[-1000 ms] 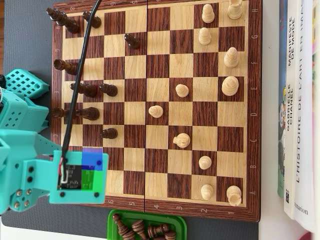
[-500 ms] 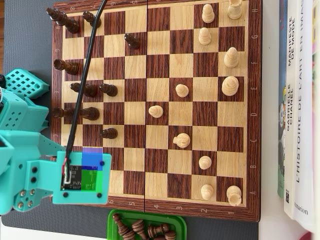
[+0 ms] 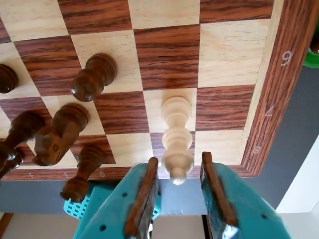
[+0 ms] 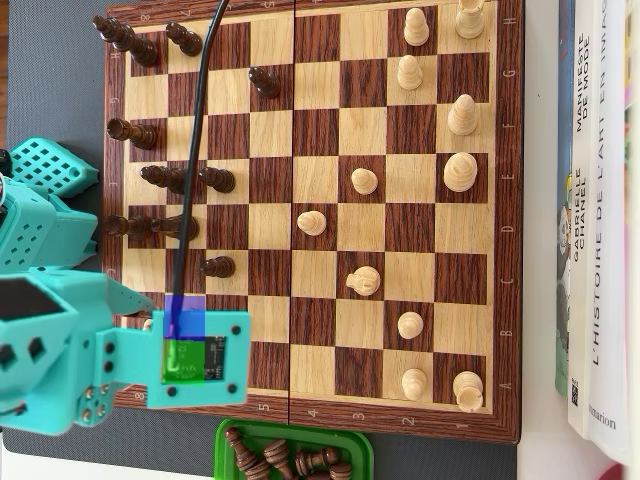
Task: Play chess
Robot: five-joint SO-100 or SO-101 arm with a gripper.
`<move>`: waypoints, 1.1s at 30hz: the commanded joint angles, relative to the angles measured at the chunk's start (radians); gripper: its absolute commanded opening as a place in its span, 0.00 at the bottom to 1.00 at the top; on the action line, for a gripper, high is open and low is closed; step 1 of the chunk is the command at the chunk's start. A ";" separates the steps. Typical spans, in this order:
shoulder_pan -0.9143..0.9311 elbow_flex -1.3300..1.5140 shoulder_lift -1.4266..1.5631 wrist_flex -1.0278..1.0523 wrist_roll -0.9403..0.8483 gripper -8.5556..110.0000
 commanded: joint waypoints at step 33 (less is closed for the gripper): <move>0.002 0.023 -0.041 -0.031 0.002 0.19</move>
